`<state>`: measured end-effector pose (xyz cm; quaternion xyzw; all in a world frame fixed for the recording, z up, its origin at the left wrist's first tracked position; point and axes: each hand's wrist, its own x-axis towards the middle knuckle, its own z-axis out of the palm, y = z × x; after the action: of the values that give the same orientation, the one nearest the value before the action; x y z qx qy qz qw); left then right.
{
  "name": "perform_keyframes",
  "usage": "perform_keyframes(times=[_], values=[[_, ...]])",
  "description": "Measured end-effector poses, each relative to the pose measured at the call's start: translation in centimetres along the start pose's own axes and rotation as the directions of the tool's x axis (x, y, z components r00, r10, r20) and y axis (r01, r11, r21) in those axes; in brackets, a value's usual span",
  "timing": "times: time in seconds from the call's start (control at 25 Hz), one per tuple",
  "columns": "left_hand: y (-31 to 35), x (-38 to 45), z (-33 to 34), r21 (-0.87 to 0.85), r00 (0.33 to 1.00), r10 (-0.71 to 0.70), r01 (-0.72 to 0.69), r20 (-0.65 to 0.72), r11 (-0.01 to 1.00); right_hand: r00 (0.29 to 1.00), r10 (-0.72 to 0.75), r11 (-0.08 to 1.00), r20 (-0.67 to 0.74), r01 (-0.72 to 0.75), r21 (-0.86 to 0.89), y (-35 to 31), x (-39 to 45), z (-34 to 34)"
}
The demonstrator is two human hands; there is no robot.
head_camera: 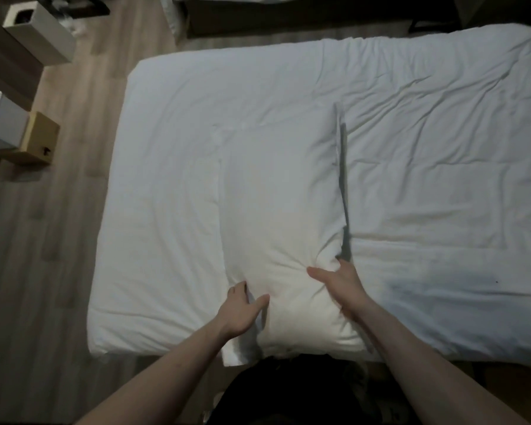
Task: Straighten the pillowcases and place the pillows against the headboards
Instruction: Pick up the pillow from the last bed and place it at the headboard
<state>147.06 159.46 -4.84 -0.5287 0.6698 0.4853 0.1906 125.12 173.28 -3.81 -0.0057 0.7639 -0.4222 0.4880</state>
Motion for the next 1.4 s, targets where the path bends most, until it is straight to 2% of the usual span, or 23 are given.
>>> perform_keyframes(times=[0.08,0.2,0.32,0.4,0.6,0.72,0.8,0.84,0.92,1.0,1.12,1.2,1.32,1.4], values=[[1.0,-2.6,-0.6,-0.026,0.998,0.053,-0.052,0.03,0.998,0.993,-0.117,0.989,0.003,0.117,-0.094,-2.7,-3.5,-0.5],[2.0,-6.3,-1.1,-0.027,0.983,0.135,-0.133,0.123,0.991,0.981,-0.192,0.963,0.024,0.193,-0.186,-3.5,-7.7,-1.7],[3.1,-7.8,-1.5,-0.04,0.962,0.221,-0.218,0.158,0.975,0.946,-0.324,0.847,-0.007,0.286,-0.449,-0.5,-9.0,-1.6],[4.5,-8.0,-2.1,-0.021,0.947,0.288,-0.288,0.144,0.957,0.952,-0.306,0.819,0.012,0.27,-0.506,0.8,-9.6,-0.9],[9.2,-6.3,-4.9,0.07,0.873,0.488,-0.488,0.014,0.87,0.965,-0.263,0.849,0.016,0.239,-0.472,-0.7,-11.2,0.5],[13.0,-4.9,-5.8,0.228,0.741,0.671,-0.658,0.025,0.718,0.958,-0.285,0.852,0.029,0.267,-0.451,-0.7,-12.6,1.5],[15.2,-3.6,-5.8,0.404,0.671,0.723,-0.714,0.164,0.572,0.95,-0.312,0.857,0.019,0.29,-0.427,0.0,-13.5,2.1],[16.0,-2.8,-5.9,0.493,0.669,0.702,-0.708,0.242,0.505,0.946,-0.324,0.863,-0.003,0.295,-0.411,0.6,-13.9,2.3],[16.8,-1.2,-6.3,0.635,0.707,0.614,-0.661,0.35,0.4,0.941,-0.326,0.889,-0.092,0.272,-0.369,1.7,-14.8,2.2],[16.8,-0.3,-6.5,0.696,0.721,0.582,-0.635,0.376,0.336,0.939,-0.296,0.927,-0.173,0.239,-0.29,2.8,-15.6,1.7],[16.1,-0.4,-6.0,0.68,0.697,0.632,-0.646,0.339,0.347,0.944,-0.257,0.959,-0.206,0.224,-0.172,3.1,-16.6,1.0],[15.2,-0.5,-5.6,0.641,0.688,0.67,-0.653,0.278,0.404,0.956,-0.213,0.974,-0.199,0.192,-0.121,2.6,-16.8,0.6],[13.9,-0.7,-5.6,0.575,0.685,0.707,-0.654,0.175,0.491,0.961,-0.198,0.971,-0.192,0.165,-0.172,1.8,-16.6,0.5],[13.4,-1.3,-5.7,0.531,0.657,0.744,-0.677,0.123,0.51,0.942,-0.274,0.95,-0.196,0.233,-0.21,1.2,-16.6,1.0]])
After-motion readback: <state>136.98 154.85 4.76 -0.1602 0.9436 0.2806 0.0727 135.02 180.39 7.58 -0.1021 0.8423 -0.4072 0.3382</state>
